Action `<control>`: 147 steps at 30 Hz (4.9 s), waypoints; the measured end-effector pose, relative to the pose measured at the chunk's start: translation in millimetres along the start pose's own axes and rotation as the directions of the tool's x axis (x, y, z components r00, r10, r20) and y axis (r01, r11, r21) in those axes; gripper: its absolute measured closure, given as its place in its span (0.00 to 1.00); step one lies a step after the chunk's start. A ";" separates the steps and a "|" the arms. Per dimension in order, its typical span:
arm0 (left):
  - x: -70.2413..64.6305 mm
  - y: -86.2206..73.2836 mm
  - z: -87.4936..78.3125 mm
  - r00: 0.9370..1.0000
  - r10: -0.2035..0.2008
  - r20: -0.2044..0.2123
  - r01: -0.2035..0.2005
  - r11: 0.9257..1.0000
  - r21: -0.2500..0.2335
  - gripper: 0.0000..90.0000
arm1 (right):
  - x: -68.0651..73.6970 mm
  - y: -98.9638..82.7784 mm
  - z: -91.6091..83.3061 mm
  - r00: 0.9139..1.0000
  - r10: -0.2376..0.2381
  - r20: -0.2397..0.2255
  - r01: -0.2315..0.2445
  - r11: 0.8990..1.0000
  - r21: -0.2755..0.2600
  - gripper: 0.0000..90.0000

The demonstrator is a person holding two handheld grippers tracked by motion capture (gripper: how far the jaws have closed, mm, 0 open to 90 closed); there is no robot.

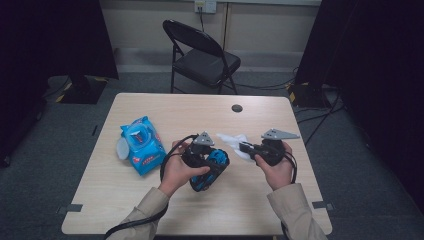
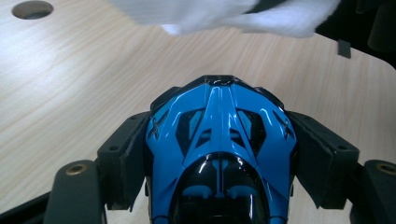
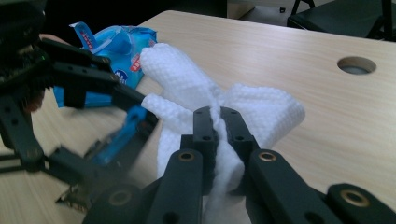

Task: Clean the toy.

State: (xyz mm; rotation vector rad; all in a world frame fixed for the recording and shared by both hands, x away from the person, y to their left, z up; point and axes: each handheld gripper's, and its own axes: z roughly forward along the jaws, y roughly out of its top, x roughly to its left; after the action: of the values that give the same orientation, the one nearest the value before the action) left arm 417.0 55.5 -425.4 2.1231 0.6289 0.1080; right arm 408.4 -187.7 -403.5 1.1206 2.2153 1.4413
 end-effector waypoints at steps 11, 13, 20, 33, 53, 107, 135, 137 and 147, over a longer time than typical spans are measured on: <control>-4.2 1.8 3.5 1.000 0.003 0.020 -0.003 1.000 0.001 0.29 | 20.8 8.8 39.7 0.999 -0.042 -0.018 0.044 0.995 0.087 0.97; -3.2 1.5 3.1 1.000 0.007 0.016 -0.007 1.000 0.002 0.29 | 21.9 8.1 42.3 0.998 -0.049 -0.028 0.051 0.995 0.091 0.97; -2.1 0.7 2.3 1.000 0.006 0.020 -0.006 1.000 0.002 0.29 | 22.4 6.7 40.2 0.997 -0.059 -0.040 0.062 0.994 0.085 0.97; 2.9 2.7 -0.4 1.000 -0.017 -0.008 0.017 1.000 0.003 0.29 | 23.2 0.1 19.5 0.997 -0.071 -0.044 0.072 0.997 0.021 0.97; 12.4 1.2 -5.8 0.998 -0.047 -0.035 0.046 0.999 -0.015 0.29 | 29.9 -8.5 8.2 0.994 -0.087 -0.073 0.088 0.996 0.008 0.97; 8.3 3.8 -11.7 0.999 -0.018 -0.052 0.018 1.000 0.006 0.29 | 25.4 11.9 28.3 0.993 -0.093 -0.068 0.096 0.995 0.042 0.96; 2.3 6.9 -15.4 0.999 0.004 -0.045 -0.004 1.000 -0.005 0.29 | 22.1 15.1 6.1 0.995 -0.093 -0.029 0.092 0.995 -0.042 0.96; 0.4 7.7 -15.2 0.999 0.009 -0.041 -0.009 1.000 -0.007 0.29 | 20.6 16.5 6.7 0.996 -0.090 -0.024 0.089 0.995 -0.039 0.96; -5.4 6.7 -9.2 1.000 0.012 -0.002 -0.012 1.000 -0.008 0.29 | 25.9 24.8 36.8 0.995 -0.094 -0.040 0.096 0.995 0.038 0.96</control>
State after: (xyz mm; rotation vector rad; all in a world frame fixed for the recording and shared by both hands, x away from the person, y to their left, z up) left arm 412.1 56.6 -413.9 2.1198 0.6155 0.1187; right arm 424.3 -139.7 -394.7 0.9928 2.2998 1.3972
